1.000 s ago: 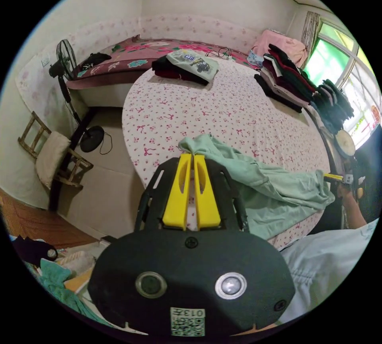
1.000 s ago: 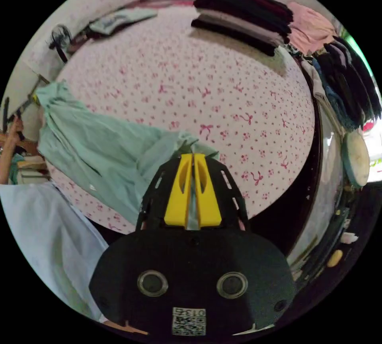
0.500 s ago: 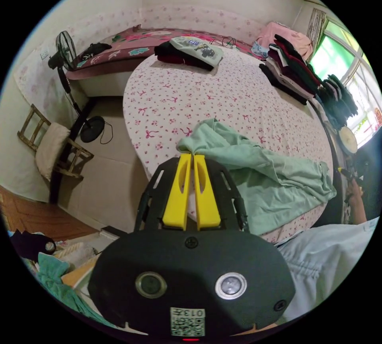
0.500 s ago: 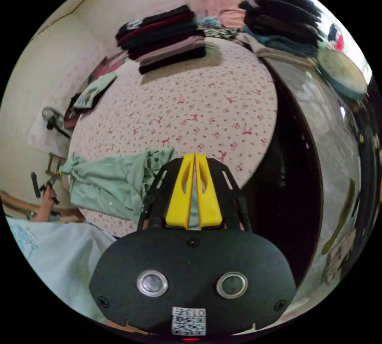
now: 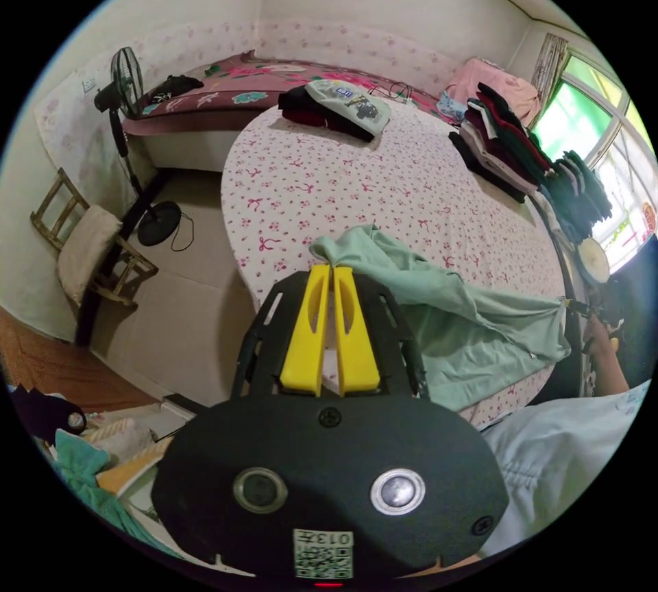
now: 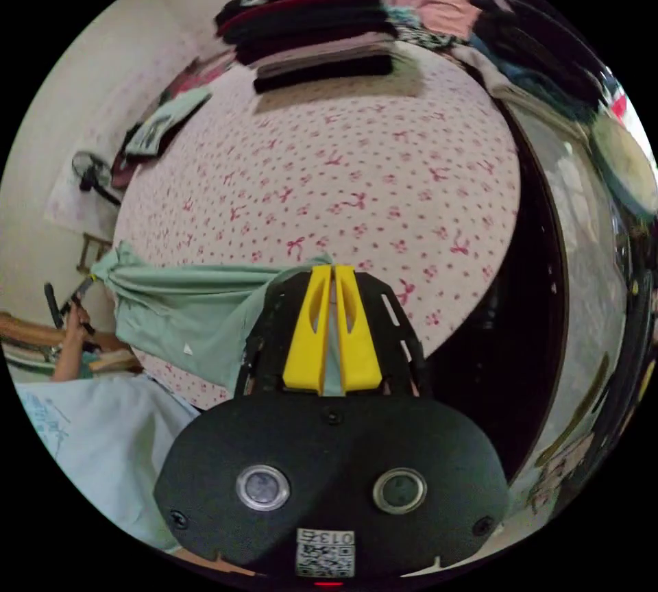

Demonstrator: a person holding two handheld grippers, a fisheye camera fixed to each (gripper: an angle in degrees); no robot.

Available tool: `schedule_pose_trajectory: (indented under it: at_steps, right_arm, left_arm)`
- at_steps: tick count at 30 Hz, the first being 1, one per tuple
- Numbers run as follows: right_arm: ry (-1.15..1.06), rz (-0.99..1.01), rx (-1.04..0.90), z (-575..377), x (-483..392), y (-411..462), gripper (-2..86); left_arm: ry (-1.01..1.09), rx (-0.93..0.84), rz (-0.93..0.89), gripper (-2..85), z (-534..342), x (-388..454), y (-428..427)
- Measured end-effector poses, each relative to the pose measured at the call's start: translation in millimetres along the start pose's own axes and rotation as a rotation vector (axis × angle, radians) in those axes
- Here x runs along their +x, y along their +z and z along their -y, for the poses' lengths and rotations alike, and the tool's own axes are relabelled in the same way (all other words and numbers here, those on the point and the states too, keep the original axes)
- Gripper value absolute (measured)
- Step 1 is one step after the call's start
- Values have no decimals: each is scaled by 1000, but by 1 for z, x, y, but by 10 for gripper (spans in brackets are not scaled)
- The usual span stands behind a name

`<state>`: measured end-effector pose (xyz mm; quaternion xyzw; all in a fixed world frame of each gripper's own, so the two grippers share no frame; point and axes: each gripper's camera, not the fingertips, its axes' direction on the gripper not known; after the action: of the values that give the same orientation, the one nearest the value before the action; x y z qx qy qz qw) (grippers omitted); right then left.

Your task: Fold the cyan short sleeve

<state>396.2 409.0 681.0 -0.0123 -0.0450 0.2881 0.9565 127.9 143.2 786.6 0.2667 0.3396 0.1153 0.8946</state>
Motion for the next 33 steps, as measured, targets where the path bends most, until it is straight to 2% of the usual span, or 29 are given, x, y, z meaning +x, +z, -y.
schedule_pose_trajectory:
  at_steps: [1,2,4,6,8,12,15,18,25,28,33]
  right_arm:
    - [39,-107,34,-9,7,-8,10]
    - [57,-111,61,-18,12,-16,12]
    - [53,11,113,-31,15,-27,19]
    - [-48,58,128,-41,-4,-31,35]
    - [-260,80,63,-56,-53,-21,77]
    - [-428,124,-70,-82,-105,10,96]
    - [-473,59,-212,-95,-118,43,45]
    - [-466,-28,-172,-96,-117,31,14]
    - [-297,86,242,-83,-80,-61,3]
    - [-308,26,197,-68,-75,-62,2]
    - [-302,13,342,-26,-78,-86,1]
  left_arm:
    - [8,-4,34,0,1,4,2]
    - [12,-5,33,0,1,5,3]
    - [0,9,-33,0,1,4,4]
    - [5,13,-27,-1,0,4,3]
    - [9,9,-27,-1,-2,4,3]
    - [2,9,-34,0,-10,3,1]
    - [-6,9,-38,0,-14,2,0]
    - [19,32,-34,0,-14,8,-8]
    - [185,127,-32,0,4,44,-34]
    - [199,130,-50,0,22,50,-28]
    - [239,230,-45,1,75,73,-31]
